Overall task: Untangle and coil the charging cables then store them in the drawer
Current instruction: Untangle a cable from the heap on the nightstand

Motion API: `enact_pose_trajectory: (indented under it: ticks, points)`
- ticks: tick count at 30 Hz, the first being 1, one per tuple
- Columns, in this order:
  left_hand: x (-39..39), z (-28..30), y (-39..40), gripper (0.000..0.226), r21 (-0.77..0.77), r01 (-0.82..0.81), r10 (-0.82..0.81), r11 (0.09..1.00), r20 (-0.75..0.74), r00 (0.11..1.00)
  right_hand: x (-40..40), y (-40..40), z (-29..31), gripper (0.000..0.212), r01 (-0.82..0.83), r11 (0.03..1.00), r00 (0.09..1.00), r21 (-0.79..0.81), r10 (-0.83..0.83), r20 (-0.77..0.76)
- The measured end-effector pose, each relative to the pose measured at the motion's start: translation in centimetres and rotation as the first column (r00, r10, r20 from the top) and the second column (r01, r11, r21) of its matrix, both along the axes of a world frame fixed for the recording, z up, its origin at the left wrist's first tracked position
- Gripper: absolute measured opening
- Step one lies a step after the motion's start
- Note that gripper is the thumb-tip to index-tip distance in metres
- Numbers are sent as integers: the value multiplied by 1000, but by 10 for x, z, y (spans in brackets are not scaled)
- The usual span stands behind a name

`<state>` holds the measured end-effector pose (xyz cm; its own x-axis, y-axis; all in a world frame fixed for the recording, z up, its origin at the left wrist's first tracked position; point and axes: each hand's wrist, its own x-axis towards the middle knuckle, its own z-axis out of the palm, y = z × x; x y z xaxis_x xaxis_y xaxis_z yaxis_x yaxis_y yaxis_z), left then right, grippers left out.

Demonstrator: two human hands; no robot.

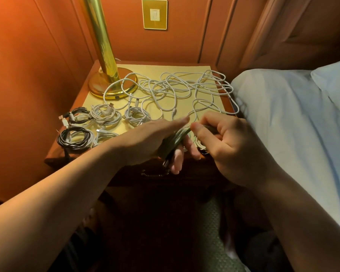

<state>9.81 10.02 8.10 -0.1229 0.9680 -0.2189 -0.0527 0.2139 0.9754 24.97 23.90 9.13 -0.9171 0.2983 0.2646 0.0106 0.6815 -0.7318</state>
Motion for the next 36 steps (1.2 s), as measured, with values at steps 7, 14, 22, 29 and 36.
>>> enact_pose_trajectory:
  ticks: [7, 14, 22, 29, 36]
  points:
    - [3, -6, 1, 48, 259, 93, -193, 961, 392, 899, -5, 11, 2, 30, -203, 915, 964, -349, 248, 91]
    - [9, 5, -2, 47, 248, -31, -112, 968, 543, 832, -7, 6, -5, 22, -237, 946, 971, -223, 238, -23]
    - [18, 17, 2, 42, 8, -582, 562, 813, 249, 789, -9, -5, -2, 15, -165, 974, 985, -157, 156, -66]
    - [4, 8, -5, 45, 42, -535, 519, 844, 189, 834, -5, 29, -10, 21, -62, 988, 994, 141, 48, 103]
    - [-2, 2, -6, 47, -7, -566, 547, 824, 269, 793, -1, 35, -10, 15, -7, 969, 908, 248, -97, 407]
